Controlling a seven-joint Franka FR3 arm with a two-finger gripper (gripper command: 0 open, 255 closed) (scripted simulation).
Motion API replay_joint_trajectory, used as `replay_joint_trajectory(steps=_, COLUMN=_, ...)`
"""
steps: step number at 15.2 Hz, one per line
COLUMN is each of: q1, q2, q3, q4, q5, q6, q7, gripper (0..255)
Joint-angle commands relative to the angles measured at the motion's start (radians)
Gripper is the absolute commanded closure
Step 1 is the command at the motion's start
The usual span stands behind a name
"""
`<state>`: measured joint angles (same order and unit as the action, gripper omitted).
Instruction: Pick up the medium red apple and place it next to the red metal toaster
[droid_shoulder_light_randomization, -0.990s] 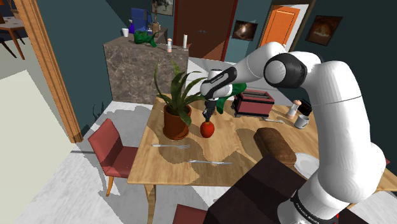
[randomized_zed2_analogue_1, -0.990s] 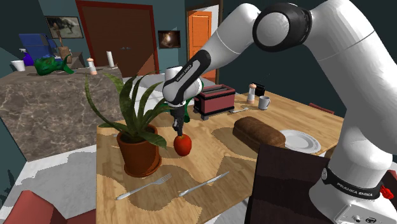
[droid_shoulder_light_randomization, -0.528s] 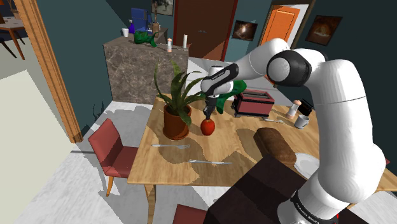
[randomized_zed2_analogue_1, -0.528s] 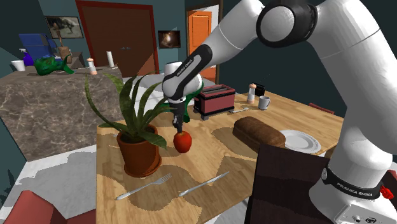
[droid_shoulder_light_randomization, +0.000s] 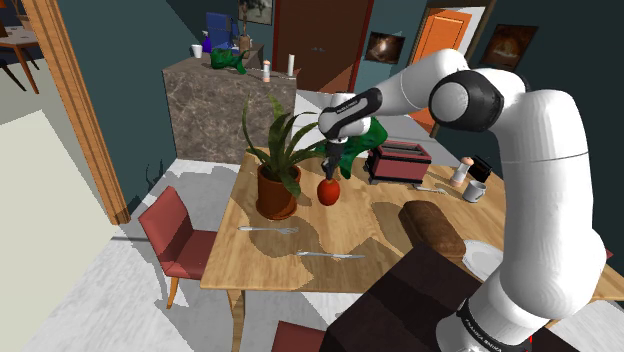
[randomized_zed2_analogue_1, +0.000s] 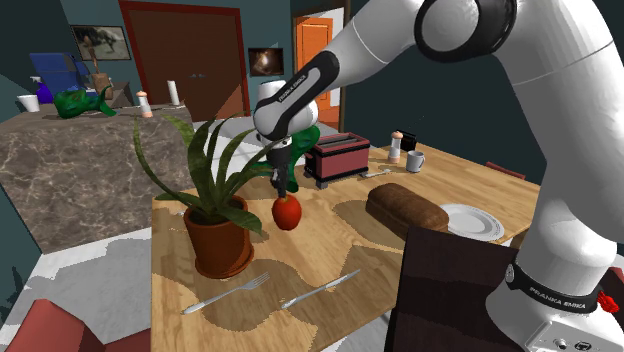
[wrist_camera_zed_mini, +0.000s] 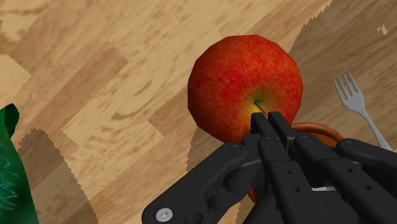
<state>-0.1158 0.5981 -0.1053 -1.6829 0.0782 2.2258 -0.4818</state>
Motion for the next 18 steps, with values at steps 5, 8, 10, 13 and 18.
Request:
replay_joint_trajectory(steps=5, q1=0.003, q2=-0.045, q3=-0.004, q4=0.014, q5=-0.006, q6=-0.059, q7=0.005, gripper=255)
replay_joint_trajectory(steps=8, q1=0.004, q2=-0.066, q3=-0.005, q4=0.023, q5=-0.009, q6=-0.090, q7=0.007, gripper=255)
replay_joint_trajectory(steps=10, q1=0.005, q2=-0.080, q3=-0.006, q4=0.031, q5=-0.011, q6=-0.110, q7=0.008, gripper=255)
replay_joint_trajectory(steps=13, q1=0.006, q2=-0.099, q3=-0.008, q4=0.043, q5=-0.013, q6=-0.142, q7=0.010, gripper=255)
replay_joint_trajectory(steps=18, q1=0.007, q2=-0.127, q3=-0.010, q4=0.069, q5=-0.017, q6=-0.196, q7=0.012, gripper=255)
